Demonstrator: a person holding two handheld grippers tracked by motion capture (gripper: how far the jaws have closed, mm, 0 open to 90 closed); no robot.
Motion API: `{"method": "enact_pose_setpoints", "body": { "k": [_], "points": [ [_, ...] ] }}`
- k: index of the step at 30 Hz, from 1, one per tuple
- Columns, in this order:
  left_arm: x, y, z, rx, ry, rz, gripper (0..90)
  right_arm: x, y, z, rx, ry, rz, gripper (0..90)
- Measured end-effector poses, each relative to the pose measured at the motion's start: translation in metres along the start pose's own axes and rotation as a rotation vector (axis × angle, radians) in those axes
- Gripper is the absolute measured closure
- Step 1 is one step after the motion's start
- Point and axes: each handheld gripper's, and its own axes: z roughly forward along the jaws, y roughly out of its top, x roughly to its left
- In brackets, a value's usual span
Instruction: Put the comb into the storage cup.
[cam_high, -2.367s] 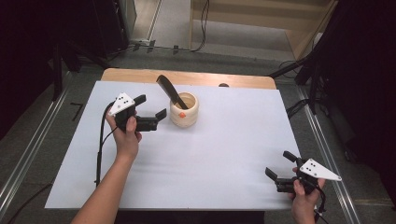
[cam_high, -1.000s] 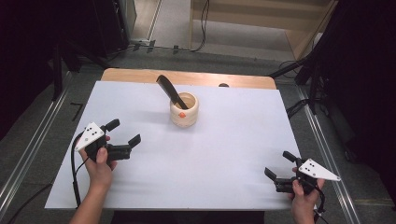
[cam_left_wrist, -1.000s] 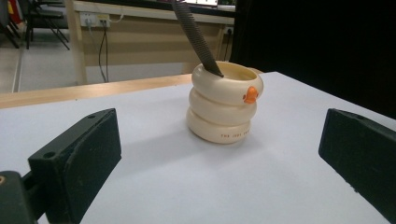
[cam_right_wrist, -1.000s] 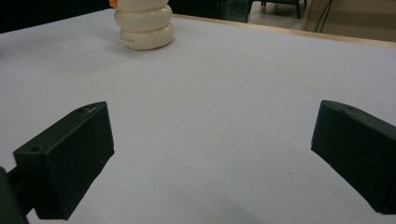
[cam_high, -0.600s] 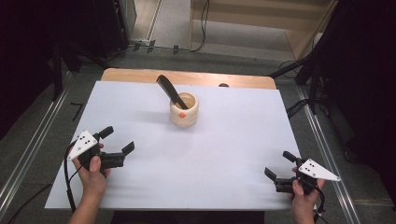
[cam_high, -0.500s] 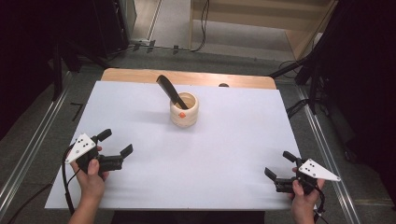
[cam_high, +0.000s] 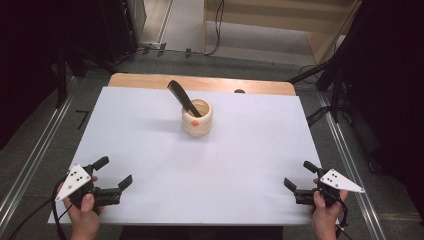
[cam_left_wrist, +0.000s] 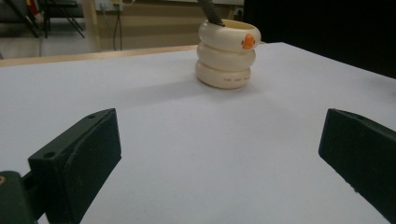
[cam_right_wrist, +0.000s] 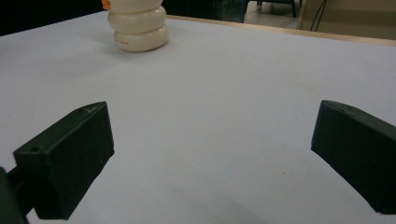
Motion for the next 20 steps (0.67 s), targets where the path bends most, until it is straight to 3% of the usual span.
{"method": "enact_pose_setpoints", "body": {
  "k": [10, 13, 16, 19, 20],
  "points": [
    [0.03, -0.012, -0.033, -0.009, 0.073, -0.063, 0.0, -0.001, 0.0, 0.001, 0.004, -0.008, 0.004, 0.0],
    [0.036, -0.015, -0.032, -0.01, 0.086, -0.078, 0.0, 0.0, 0.0, 0.001, 0.005, -0.003, -0.003, 0.0],
    [0.037, -0.02, -0.028, 0.011, 0.1, -0.066, 0.0, -0.001, 0.0, 0.002, 0.008, -0.012, 0.006, 0.0],
    [0.038, -0.024, -0.027, 0.011, 0.101, -0.084, 0.0, -0.002, 0.001, 0.004, 0.047, -0.063, 0.035, 0.0],
    [0.039, -0.025, -0.026, 0.001, 0.106, -0.112, 0.0, -0.002, 0.002, 0.005, 0.054, -0.077, 0.041, 0.0]
  ]
}}
